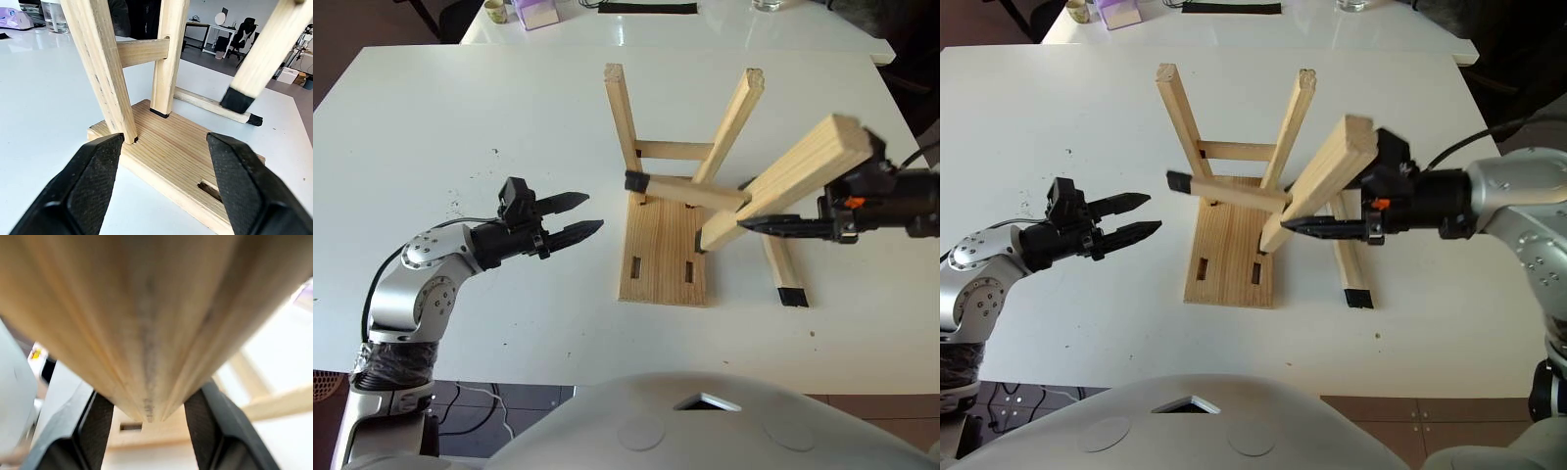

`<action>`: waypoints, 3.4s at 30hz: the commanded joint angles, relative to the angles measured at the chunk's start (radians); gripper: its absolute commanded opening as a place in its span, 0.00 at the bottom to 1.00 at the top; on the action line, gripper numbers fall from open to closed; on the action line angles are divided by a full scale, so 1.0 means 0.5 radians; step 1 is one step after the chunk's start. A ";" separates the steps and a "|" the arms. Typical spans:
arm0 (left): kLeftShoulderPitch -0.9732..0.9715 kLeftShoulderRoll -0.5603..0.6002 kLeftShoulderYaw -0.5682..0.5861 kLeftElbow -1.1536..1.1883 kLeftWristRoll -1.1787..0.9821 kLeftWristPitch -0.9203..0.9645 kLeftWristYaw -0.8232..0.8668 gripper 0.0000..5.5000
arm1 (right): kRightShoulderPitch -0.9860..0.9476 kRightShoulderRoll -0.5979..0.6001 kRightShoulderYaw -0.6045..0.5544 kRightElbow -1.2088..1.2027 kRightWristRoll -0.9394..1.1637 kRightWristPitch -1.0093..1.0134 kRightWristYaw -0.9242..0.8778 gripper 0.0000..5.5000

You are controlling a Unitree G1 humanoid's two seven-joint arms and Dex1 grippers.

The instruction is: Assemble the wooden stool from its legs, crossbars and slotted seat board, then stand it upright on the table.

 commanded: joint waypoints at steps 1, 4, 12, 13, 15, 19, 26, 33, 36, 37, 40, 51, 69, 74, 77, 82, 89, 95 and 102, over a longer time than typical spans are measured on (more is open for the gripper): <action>-0.007 -0.022 -0.014 0.011 0.055 -0.009 0.003 0.57 | 0.106 0.011 0.086 -0.015 -0.209 -0.173 0.037 0.37; -0.023 -0.028 -0.016 0.014 0.066 -0.002 -0.013 0.57 | 0.165 0.027 0.123 -0.033 -0.307 -0.251 0.040 0.37; -0.048 -0.028 -0.008 0.049 0.081 0.000 -0.026 0.57 | 0.204 0.093 0.102 -0.178 -0.207 -0.211 0.001 0.37; -0.052 -0.029 -0.009 0.054 0.082 -0.001 -0.027 0.57 | 0.200 0.099 0.102 -0.187 -0.194 -0.206 -0.007 0.37; -0.065 -0.034 -0.014 0.063 0.086 0.001 -0.024 0.57 | 0.197 0.108 0.107 -0.187 -0.189 -0.202 -0.015 0.37; -0.110 -0.053 -0.036 0.090 0.108 0.005 -0.031 0.57 | 0.240 0.126 0.146 -0.134 -0.260 -0.237 -0.020 0.37; -0.178 -0.044 -0.046 0.137 0.117 0.017 -0.061 0.57 | 0.315 0.187 0.224 -0.092 -0.357 -0.296 -0.043 0.37; -0.176 -0.047 -0.037 0.146 0.126 0.022 -0.055 0.57 | 0.388 0.150 0.175 -0.153 -0.324 -0.280 -0.029 0.37; -0.160 -0.056 -0.027 0.148 0.133 0.014 -0.046 0.57 | 0.420 0.120 0.132 -0.165 -0.298 -0.268 -0.005 0.37; -0.147 -0.059 -0.020 0.139 0.134 0.011 -0.038 0.57 | 0.421 0.111 0.130 -0.158 -0.303 -0.273 0.010 0.37; -0.123 -0.074 -0.003 0.117 0.124 0.016 -0.014 0.57 | 0.446 0.089 0.127 -0.141 -0.322 -0.296 0.038 0.37; -0.149 -0.091 -0.024 0.135 0.156 0.027 -0.005 0.57 | 0.374 0.157 0.380 0.032 -0.545 -0.414 -0.006 0.37; -0.124 -0.172 -0.050 0.162 0.225 -0.005 0.027 0.57 | 0.091 0.209 0.658 0.344 -0.650 -0.421 0.055 0.37; -0.127 -0.191 -0.061 0.160 0.245 -0.002 0.041 0.57 | 0.232 0.175 0.883 0.393 -0.883 -0.541 0.072 0.37; -0.124 -0.187 -0.053 0.159 0.243 0.004 0.037 0.57 | 0.287 0.130 0.939 0.431 -0.961 -0.618 0.077 0.37; -0.124 -0.189 -0.050 0.166 0.243 0.007 0.041 0.57 | 0.297 0.113 0.889 0.376 -0.901 -0.633 0.056 0.37; -0.120 -0.218 -0.044 0.178 0.260 -0.007 0.071 0.57 | 0.176 0.135 0.653 0.201 -0.531 -0.457 0.086 0.51; -0.055 -0.245 -0.026 0.148 0.264 -0.034 0.105 0.57 | 0.052 0.121 0.521 0.258 -0.637 -0.420 0.020 0.58; 0.179 -0.272 0.060 -0.007 0.240 -0.061 0.200 0.57 | 0.826 -0.123 0.014 0.013 -0.869 -0.587 0.010 0.69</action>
